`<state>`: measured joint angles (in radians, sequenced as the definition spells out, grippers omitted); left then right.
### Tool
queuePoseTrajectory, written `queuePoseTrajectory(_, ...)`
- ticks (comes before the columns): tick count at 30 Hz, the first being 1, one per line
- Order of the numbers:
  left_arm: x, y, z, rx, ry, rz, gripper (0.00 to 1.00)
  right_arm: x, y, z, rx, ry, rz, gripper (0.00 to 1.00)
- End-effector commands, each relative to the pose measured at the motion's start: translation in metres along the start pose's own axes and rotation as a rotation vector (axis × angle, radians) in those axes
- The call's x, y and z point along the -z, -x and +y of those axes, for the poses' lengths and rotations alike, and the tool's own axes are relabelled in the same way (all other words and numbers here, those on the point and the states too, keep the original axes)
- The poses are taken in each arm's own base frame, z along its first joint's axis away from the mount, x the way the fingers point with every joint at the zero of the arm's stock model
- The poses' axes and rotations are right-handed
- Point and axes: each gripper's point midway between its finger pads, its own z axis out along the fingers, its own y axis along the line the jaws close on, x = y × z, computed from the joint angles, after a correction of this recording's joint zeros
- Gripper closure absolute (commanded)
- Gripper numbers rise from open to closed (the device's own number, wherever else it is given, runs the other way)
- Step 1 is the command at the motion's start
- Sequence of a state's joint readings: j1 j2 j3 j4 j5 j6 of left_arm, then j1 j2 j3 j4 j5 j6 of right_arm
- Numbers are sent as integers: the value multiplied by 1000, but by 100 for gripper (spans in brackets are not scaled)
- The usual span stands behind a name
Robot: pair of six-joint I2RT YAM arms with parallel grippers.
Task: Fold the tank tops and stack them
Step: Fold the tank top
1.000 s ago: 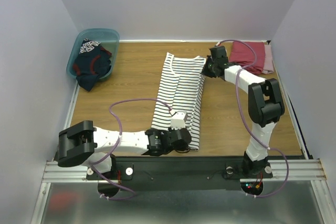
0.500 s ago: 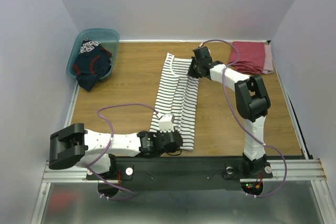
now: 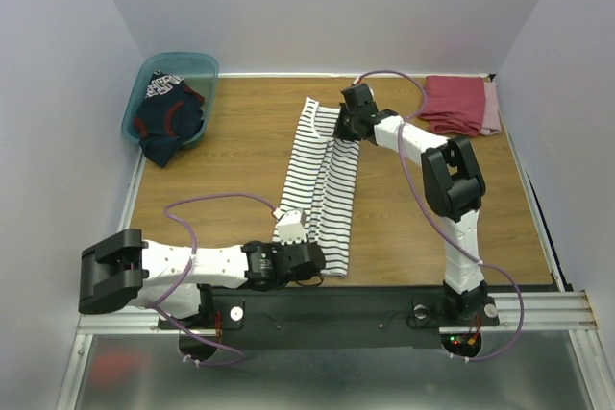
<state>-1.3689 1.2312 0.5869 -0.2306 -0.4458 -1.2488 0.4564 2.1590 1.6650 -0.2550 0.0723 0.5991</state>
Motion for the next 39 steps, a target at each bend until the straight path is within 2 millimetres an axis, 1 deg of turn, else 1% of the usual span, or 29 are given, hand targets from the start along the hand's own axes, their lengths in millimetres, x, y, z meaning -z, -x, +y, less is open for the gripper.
queuePoseTrajectory(1,2,-6,22,-4,60,25,100,-3,33,10,-18,9,-105,99)
queuePoseTrajectory(7,0,-5,28,2,72,23,100,-11,28,11,-19,15,-90,99)
queuePoseTrajectory(8,0,-5,28,1,73,25,100,-11,28,12,-19,16,-89,96)
queuePoseTrajectory(9,0,-5,29,0,76,24,100,-11,29,12,-16,19,-91,89)
queuePoseTrajectory(10,0,-4,29,0,76,24,100,-11,29,13,-16,21,-91,89)
queuePoseTrajectory(11,0,-4,29,-3,76,24,100,-10,30,14,-16,24,-93,86)
queuePoseTrajectory(13,1,-2,27,-3,72,19,89,-6,35,20,-11,45,-98,77)
queuePoseTrajectory(14,2,-1,26,-2,71,15,76,-5,37,22,-7,50,-102,74)
queuePoseTrajectory(15,3,1,24,0,69,9,70,-3,40,25,-3,57,-106,70)
queuePoseTrajectory(16,6,5,21,7,58,1,65,3,45,28,-2,67,-118,65)
queuePoseTrajectory(17,8,9,18,5,49,-12,60,6,50,30,3,71,-128,63)
queuePoseTrajectory(18,12,13,14,12,32,-23,59,9,52,31,5,75,-135,58)
queuePoseTrajectory(20,17,23,9,16,21,-54,57,21,61,33,7,74,-161,56)
queuePoseTrajectory(22,26,36,3,17,16,-81,57,28,64,31,13,61,-176,55)
queuePoseTrajectory(23,29,43,2,17,23,-104,57,42,73,32,12,61,-202,55)
queuePoseTrajectory(24,32,52,3,21,32,-121,57,42,63,23,14,37,-187,56)
queuePoseTrajectory(26,32,64,8,27,39,-136,57,52,58,14,15,13,-188,56)
queuePoseTrajectory(27,26,77,15,64,50,-156,58,62,49,9,12,13,-172,56)
queuePoseTrajectory(28,25,86,18,42,39,-164,59,64,37,7,16,29,-139,57)
queuePoseTrajectory(29,21,88,19,51,23,-146,60,65,28,3,18,25,-122,57)
queuePoseTrajectory(30,17,97,19,61,2,-165,62,69,21,1,16,24,-109,57)
queuePoseTrajectory(31,11,113,28,58,19,-180,62,70,4,-9,27,-2,-84,57)
queuePoseTrajectory(32,6,121,30,52,22,-187,62,71,-3,-13,27,-11,-75,57)
queuePoseTrajectory(33,4,139,23,60,0,-216,62,71,-9,-17,28,-19,-64,57)
queuePoseTrajectory(34,-6,146,25,49,23,-208,63,68,-17,-21,32,-28,-48,57)
queuePoseTrajectory(35,-8,171,19,36,10,-247,63,64,-26,-27,30,-41,-30,58)
queuePoseTrajectory(36,-13,181,19,30,20,-256,63,63,-27,-29,28,-47,-28,59)
queuePoseTrajectory(37,-28,185,23,8,53,-236,63,58,-32,-34,32,-61,-16,59)
queuePoseTrajectory(39,-40,209,29,10,85,-251,64,51,-32,-39,41,-90,-21,60)
